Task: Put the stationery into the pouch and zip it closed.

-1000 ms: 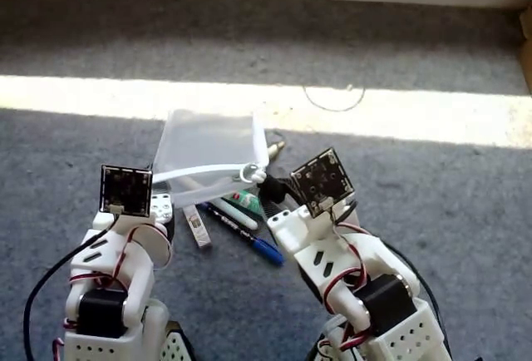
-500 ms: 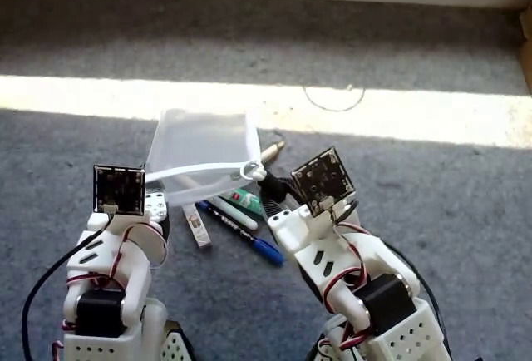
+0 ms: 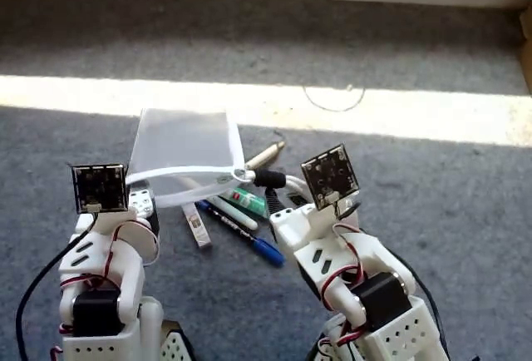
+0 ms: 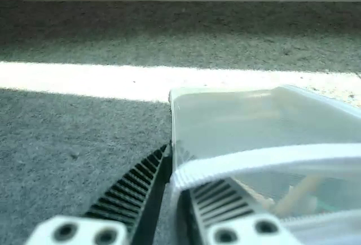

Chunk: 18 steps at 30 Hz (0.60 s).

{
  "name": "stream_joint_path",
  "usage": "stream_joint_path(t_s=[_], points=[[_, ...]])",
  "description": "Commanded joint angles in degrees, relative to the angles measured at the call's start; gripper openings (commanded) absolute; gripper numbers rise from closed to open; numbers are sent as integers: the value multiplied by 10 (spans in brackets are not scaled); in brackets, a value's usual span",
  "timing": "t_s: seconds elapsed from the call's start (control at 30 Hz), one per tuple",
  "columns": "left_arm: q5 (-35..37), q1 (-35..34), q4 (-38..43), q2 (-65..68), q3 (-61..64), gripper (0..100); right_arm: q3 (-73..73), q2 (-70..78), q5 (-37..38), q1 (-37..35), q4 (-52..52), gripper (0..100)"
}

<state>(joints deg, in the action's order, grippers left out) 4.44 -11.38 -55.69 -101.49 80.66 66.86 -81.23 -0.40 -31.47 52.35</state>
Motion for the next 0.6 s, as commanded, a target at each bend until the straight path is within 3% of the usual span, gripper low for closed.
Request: stream_joint_path(t_s=[0.0, 0.57], points=[[9, -18, 13, -5, -31, 7, -1, -8, -4, 9, -23, 235], [10, -28, 14, -5, -31, 7, -5, -8, -6, 8, 22, 303]])
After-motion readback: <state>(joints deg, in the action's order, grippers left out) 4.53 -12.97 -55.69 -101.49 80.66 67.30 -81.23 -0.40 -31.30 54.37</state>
